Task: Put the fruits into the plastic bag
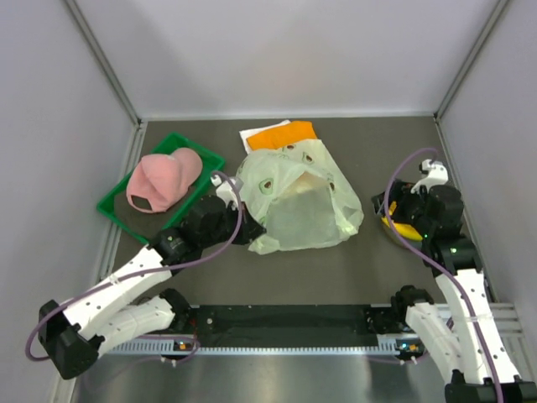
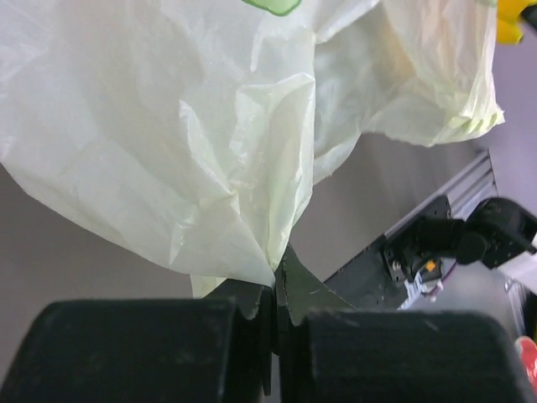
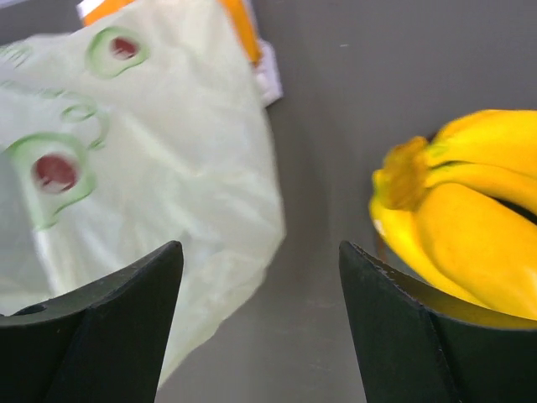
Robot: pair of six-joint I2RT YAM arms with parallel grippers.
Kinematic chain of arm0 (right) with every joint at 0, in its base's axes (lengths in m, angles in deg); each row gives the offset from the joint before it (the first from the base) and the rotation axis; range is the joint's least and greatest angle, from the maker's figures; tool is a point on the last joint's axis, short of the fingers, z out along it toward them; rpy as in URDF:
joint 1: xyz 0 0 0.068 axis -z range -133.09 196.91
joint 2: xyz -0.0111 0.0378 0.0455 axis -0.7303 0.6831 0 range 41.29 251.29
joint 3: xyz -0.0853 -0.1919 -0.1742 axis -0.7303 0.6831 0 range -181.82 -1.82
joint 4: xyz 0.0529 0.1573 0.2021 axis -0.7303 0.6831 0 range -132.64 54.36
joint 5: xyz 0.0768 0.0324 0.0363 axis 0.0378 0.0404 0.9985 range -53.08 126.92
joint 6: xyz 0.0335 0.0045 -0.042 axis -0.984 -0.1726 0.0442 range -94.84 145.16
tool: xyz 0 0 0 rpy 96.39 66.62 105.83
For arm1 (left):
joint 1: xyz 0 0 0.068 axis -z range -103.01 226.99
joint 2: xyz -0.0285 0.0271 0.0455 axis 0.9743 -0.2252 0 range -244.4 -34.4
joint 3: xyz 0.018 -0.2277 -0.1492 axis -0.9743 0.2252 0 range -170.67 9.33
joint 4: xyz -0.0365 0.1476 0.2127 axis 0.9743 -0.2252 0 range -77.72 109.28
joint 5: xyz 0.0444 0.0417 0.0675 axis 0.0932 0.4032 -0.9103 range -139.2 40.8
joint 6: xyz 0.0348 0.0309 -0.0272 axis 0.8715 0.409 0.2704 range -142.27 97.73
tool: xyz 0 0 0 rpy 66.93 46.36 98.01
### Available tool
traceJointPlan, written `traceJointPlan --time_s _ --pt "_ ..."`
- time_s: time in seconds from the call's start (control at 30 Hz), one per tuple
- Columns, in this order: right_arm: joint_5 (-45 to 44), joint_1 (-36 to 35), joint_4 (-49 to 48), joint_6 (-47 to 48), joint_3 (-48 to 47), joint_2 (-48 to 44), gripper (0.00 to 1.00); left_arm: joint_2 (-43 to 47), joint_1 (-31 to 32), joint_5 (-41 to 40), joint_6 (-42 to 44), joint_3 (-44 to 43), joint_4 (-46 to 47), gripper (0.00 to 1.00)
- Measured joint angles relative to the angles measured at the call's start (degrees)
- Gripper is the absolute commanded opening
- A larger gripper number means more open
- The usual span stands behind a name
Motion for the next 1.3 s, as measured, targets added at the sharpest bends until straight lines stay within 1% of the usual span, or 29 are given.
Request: traceJointPlan --time_s 0.1,0.2,0.27,0.3,0.4,0.53,0.67,0.8,0.87,1.03,1.1,1.17,1.3 --pt "1.53 -4.09 -1.18 0.20 -0.02 0.39 0.75 0.02 -0.63 -2.40 1.68 -3.30 -0.42 0.00" --pt "2.10 -9.51 -3.15 0.24 -0.11 1.07 0.75 -0.46 -3.50 -2.54 3.32 -6.75 -1.70 0.00" --pt "1.64 -12.11 -4.68 0.20 -0.22 1.36 0.75 -1.38 -6.29 -1.33 4.22 -8.35 -2.19 0.00" --pt "1.60 -14.93 -5.33 0.26 -0.35 1.38 0.75 -2.08 -8.13 -0.44 4.72 -8.81 -2.16 0.00" --pt "0.13 -19.08 -6.47 0.76 -1.60 1.38 0.75 -3.61 -13.49 2.58 5.51 -8.92 -2.73 0.00" --pt "-1.86 -22.62 -6.88 2.05 -3.02 1.51 0.73 -4.31 -17.16 5.27 6.45 -8.92 -2.86 0.00" --pt "-5.97 -28.81 -5.88 3.10 -3.02 2.56 0.74 -4.94 -17.75 6.73 7.63 -9.35 -3.02 0.00" --pt "-13.75 -40.13 -4.63 3.48 -2.80 5.25 0.73 -5.75 -18.23 7.72 8.15 -9.55 -3.10 0.00" --pt "-16.59 -43.50 -3.58 3.26 -2.71 6.86 0.72 -6.03 -18.60 8.11 8.41 -9.55 -3.19 0.00" --pt "-26.03 -47.21 -0.92 1.31 -2.71 8.48 0.71 -6.25 -19.17 8.96 9.09 -9.60 -3.23 0.00" --pt "-28.55 -48.00 -0.31 0.42 -2.69 8.46 0.70 -6.40 -19.26 9.07 9.18 -9.66 -3.23 0.00" --pt "-29.70 -48.41 -0.35 -0.57 -2.36 8.46 0.67 -6.71 -19.34 9.20 9.33 -9.68 -3.21 0.00" --pt "-29.07 -49.70 -0.44 -2.95 -0.63 8.70 0.61 -7.74 -19.65 9.35 9.46 -10.08 -3.21 0.00"
